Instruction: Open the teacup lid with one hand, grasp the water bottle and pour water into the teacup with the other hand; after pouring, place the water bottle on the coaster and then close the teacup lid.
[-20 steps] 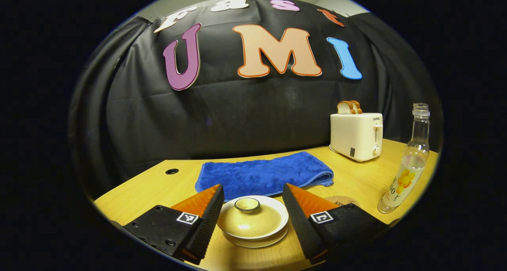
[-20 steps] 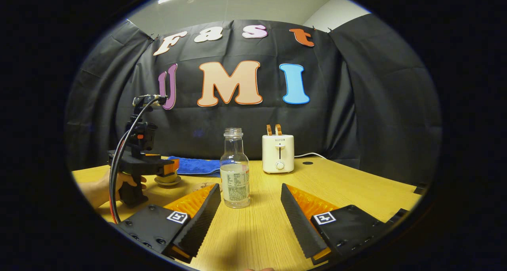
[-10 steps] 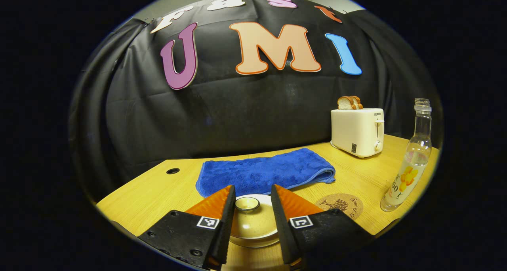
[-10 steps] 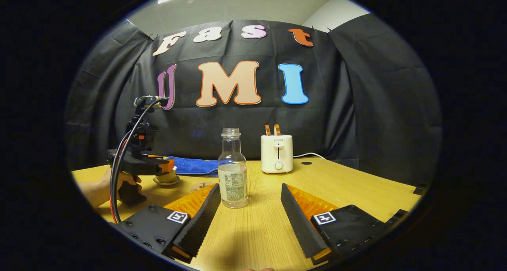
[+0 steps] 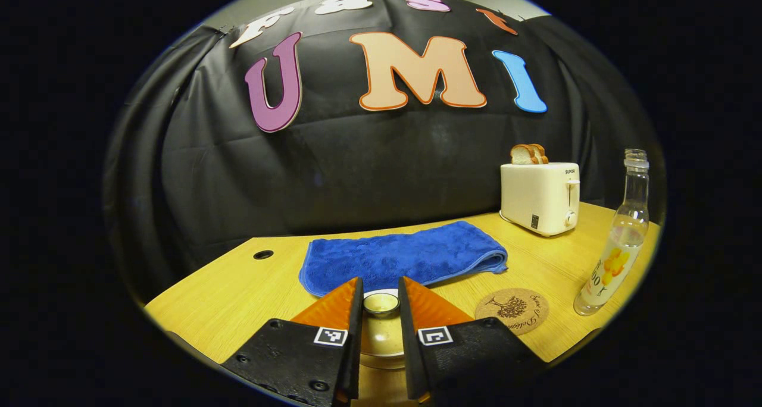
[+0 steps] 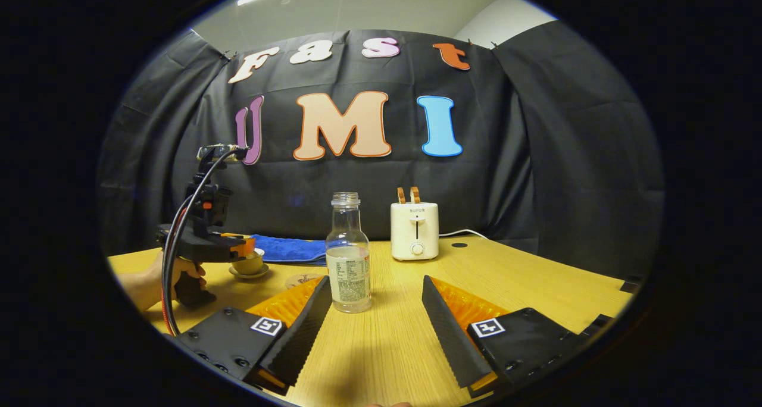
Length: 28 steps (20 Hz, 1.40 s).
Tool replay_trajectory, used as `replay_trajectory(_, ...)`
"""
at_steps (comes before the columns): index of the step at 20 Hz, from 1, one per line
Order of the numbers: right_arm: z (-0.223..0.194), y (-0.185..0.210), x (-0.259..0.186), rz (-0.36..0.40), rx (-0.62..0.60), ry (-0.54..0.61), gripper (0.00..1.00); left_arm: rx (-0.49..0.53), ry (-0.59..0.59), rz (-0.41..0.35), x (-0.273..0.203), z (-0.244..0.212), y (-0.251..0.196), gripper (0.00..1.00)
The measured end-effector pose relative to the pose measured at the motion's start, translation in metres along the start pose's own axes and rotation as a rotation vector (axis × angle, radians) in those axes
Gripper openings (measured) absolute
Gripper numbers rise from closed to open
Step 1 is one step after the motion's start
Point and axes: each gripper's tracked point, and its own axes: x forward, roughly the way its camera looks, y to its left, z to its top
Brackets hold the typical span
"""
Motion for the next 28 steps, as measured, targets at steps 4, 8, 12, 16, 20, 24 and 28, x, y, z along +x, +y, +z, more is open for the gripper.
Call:
replay_trajectory(4, 0.001, 0.0, 0.0, -0.001, 0.0, 0.0, 0.98, -0.008, -0.002, 0.004, -0.003, 0.0, 0.003, 0.26)
replay_trajectory(8, 0.0, 0.001, 0.001, 0.001, -0.001, -0.001, 0.98, -0.008, -0.009, 0.013, -0.01, 0.001, 0.009, 0.23)
replay_trajectory(12, 0.0, 0.007, 0.006, 0.009, 0.0, 0.001, 0.98, -0.029, -0.091, 0.012, -0.028, 0.027, 0.015, 0.21)
replay_trajectory(16, -0.001, 0.022, 0.018, 0.029, 0.002, 0.0, 0.94, -0.035, -0.119, -0.004, -0.046, 0.03, 0.019, 0.21)
replay_trajectory(20, -0.005, 0.038, 0.041, 0.03, 0.002, 0.014, 1.0, -0.035, -0.134, -0.011, -0.071, 0.025, 0.03, 0.21)
replay_trajectory(24, -0.01, 0.042, 0.063, -0.001, 0.001, 0.037, 0.98, -0.035, -0.138, -0.012, -0.099, 0.012, 0.044, 0.21)
replay_trajectory(28, -0.013, 0.046, 0.082, -0.016, -0.001, 0.051, 0.98, -0.055, -0.151, -0.012, -0.126, 0.0, 0.057, 0.21)
